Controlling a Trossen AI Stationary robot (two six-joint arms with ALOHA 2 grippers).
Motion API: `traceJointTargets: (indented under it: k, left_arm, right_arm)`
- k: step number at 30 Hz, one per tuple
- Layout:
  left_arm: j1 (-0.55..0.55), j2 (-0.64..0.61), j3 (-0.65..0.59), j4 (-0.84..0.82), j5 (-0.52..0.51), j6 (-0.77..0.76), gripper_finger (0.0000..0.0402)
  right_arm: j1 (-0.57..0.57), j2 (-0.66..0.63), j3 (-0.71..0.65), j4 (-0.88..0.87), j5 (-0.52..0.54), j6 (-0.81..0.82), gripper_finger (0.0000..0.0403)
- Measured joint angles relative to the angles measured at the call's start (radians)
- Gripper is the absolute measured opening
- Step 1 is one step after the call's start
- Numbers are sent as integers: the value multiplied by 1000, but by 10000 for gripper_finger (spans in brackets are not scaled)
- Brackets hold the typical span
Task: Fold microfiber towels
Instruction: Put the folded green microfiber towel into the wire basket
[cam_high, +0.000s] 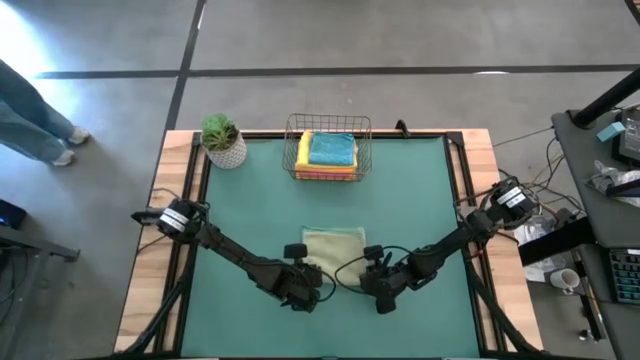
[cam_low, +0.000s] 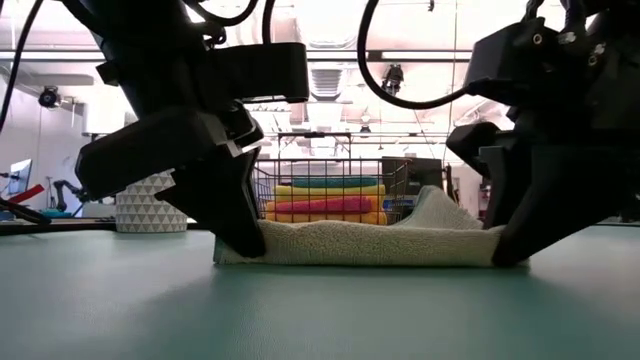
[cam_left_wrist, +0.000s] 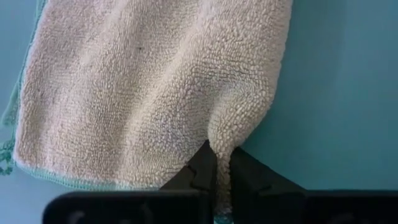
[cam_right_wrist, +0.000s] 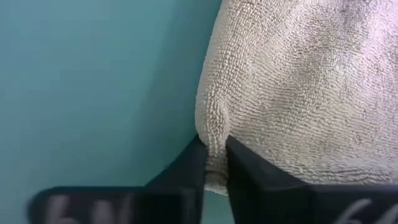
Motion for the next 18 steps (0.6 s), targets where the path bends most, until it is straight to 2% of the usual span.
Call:
traceJointTargets:
  k: [3,11,18]
  left_arm:
    - [0,0,0,0,11,0,8]
    - [0,-42,19,-3,99,1,2]
    - [11,-130,51,-14,145,50,1]
  right_arm:
    - [-2,-14,-2,-10,9,13,17]
    - [-4,-105,12,-131,16,114,13]
    - [-3,-155,144,-306,8,142,12]
